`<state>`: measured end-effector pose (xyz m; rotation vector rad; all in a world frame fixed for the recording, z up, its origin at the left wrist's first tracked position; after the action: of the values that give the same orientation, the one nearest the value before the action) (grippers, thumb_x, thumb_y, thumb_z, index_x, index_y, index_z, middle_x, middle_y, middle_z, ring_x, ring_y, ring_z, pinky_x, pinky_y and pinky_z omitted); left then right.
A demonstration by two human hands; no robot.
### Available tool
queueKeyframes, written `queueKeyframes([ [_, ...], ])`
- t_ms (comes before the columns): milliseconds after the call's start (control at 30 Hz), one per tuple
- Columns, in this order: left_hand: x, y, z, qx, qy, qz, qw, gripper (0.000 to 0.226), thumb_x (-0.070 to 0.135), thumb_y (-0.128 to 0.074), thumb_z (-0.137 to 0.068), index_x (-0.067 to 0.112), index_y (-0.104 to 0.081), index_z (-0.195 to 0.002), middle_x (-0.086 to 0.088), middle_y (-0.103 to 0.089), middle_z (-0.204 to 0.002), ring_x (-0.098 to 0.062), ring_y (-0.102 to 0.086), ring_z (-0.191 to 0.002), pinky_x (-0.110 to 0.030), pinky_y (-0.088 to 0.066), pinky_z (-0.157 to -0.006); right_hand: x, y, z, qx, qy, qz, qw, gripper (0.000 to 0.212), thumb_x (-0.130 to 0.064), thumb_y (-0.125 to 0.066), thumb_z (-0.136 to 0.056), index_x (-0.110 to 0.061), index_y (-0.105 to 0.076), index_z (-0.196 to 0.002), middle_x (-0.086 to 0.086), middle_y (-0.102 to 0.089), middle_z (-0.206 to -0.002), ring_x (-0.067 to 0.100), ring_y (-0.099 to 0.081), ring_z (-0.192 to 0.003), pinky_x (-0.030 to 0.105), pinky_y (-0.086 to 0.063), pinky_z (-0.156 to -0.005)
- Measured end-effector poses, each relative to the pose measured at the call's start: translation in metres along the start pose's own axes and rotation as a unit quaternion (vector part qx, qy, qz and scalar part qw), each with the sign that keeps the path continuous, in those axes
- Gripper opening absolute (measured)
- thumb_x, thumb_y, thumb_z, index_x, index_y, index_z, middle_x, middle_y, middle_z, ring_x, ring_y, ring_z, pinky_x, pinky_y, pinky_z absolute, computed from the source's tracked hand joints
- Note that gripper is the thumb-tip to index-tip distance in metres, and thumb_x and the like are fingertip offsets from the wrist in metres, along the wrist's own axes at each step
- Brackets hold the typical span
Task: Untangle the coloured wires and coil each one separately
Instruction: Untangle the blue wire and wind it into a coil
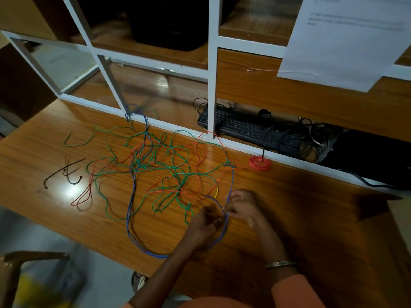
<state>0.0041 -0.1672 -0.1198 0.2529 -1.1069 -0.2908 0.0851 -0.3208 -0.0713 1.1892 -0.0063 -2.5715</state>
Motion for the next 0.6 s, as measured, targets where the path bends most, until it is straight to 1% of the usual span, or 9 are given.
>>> queueKeyframes([
  [67,-0.001,-0.003,0.001,-0.007,0.004,0.026,1.0,0.047,0.058,-0.07,-0.077,0.033,-0.057,-0.115,0.005,-0.074,-0.098,-0.015,-0.072,-0.089,-0.041,-0.057,-0.083,-0.002,0.0,-0.001,-0.028,0.005,-0.042,0.999,0.029,0.014,-0.07,-0.081,-0.006,-0.065,-0.102,0.01,-0.069,-0.09,0.019,-0.068,-0.085,0.032,-0.058,-0.072],
  [133,0.001,-0.007,0.002,-0.021,0.001,0.064,0.998,0.036,0.055,-0.068,-0.082,0.031,-0.062,-0.108,0.005,-0.074,-0.09,-0.012,-0.066,-0.074,-0.039,-0.052,-0.069,-0.006,-0.001,0.001,-0.048,0.025,-0.062,0.997,0.025,0.009,-0.074,-0.083,-0.005,-0.068,-0.103,0.008,-0.072,-0.093,0.018,-0.07,-0.09,0.032,-0.06,-0.076],
  [233,0.012,-0.011,0.007,-0.019,-0.011,0.152,0.988,0.008,0.02,-0.067,-0.098,0.017,-0.064,-0.105,-0.005,-0.073,-0.087,-0.016,-0.061,-0.068,-0.029,-0.045,-0.057,-0.004,0.002,-0.006,-0.058,0.03,-0.068,0.995,0.023,0.008,-0.072,-0.086,-0.004,-0.07,-0.105,0.007,-0.073,-0.095,0.017,-0.07,-0.09,0.031,-0.062,-0.076],
  [300,0.015,-0.011,0.009,-0.029,-0.016,0.182,0.983,0.008,-0.003,-0.06,-0.102,0.003,-0.06,-0.109,-0.007,-0.071,-0.085,-0.011,-0.063,-0.063,-0.019,-0.045,-0.054,-0.004,0.004,-0.007,-0.054,0.033,-0.048,0.997,0.026,0.005,-0.073,-0.087,-0.006,-0.069,-0.11,0.008,-0.071,-0.101,0.016,-0.069,-0.093,0.029,-0.06,-0.076],
  [333,0.015,-0.009,0.009,-0.024,-0.019,0.172,0.985,0.01,-0.006,-0.058,-0.102,-0.001,-0.061,-0.109,-0.003,-0.071,-0.081,-0.009,-0.06,-0.06,-0.018,-0.043,-0.052,-0.002,0.004,-0.008,-0.047,0.033,-0.033,0.998,0.029,0.002,-0.075,-0.087,-0.007,-0.068,-0.114,0.008,-0.07,-0.104,0.015,-0.067,-0.093,0.027,-0.058,-0.073],
  [433,0.011,-0.003,0.003,0.018,-0.015,0.175,0.984,0.017,-0.004,-0.058,-0.098,0.005,-0.065,-0.11,0.003,-0.073,-0.075,-0.008,-0.054,-0.053,-0.023,-0.038,-0.051,0.012,0.002,-0.021,0.0,0.034,0.026,0.999,0.033,-0.008,-0.079,-0.087,-0.015,-0.066,-0.118,0.007,-0.066,-0.113,0.012,-0.063,-0.093,0.029,-0.054,-0.065],
  [500,0.009,0.002,0.001,0.052,-0.006,0.172,0.984,0.02,-0.006,-0.056,-0.1,0.005,-0.066,-0.113,0.0,-0.074,-0.077,-0.001,-0.054,-0.048,-0.017,-0.039,-0.049,0.02,-0.001,-0.028,0.041,0.078,0.12,0.989,0.042,-0.015,-0.087,-0.078,-0.018,-0.067,-0.116,0.006,-0.066,-0.111,0.015,-0.063,-0.095,0.037,-0.058,-0.076],
  [533,0.01,0.005,0.001,0.059,-0.008,0.167,0.984,0.019,-0.005,-0.056,-0.1,0.006,-0.068,-0.111,-0.001,-0.074,-0.077,0.0,-0.054,-0.049,-0.016,-0.039,-0.049,0.021,-0.004,-0.03,0.048,0.113,0.182,0.975,0.048,-0.019,-0.092,-0.073,-0.018,-0.069,-0.115,0.003,-0.066,-0.105,0.014,-0.062,-0.093,0.036,-0.057,-0.081],
  [600,0.012,0.008,0.001,0.055,-0.026,0.171,0.983,0.018,-0.002,-0.058,-0.098,0.007,-0.07,-0.108,-0.004,-0.074,-0.077,-0.006,-0.053,-0.051,-0.019,-0.039,-0.049,0.022,-0.013,-0.028,0.046,0.186,0.287,0.939,0.043,-0.027,-0.093,-0.069,-0.019,-0.074,-0.108,-0.002,-0.064,-0.091,0.006,-0.057,-0.08,0.025,-0.048,-0.071],
])
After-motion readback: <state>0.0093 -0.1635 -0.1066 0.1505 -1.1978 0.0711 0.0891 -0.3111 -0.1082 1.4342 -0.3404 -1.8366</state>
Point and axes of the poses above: each hand's wrist, its own z-axis away from the middle knuckle, its own y-axis out of the back of the hand, x = y × z, the point moved 1 cm from there along -z, towards the middle knuckle
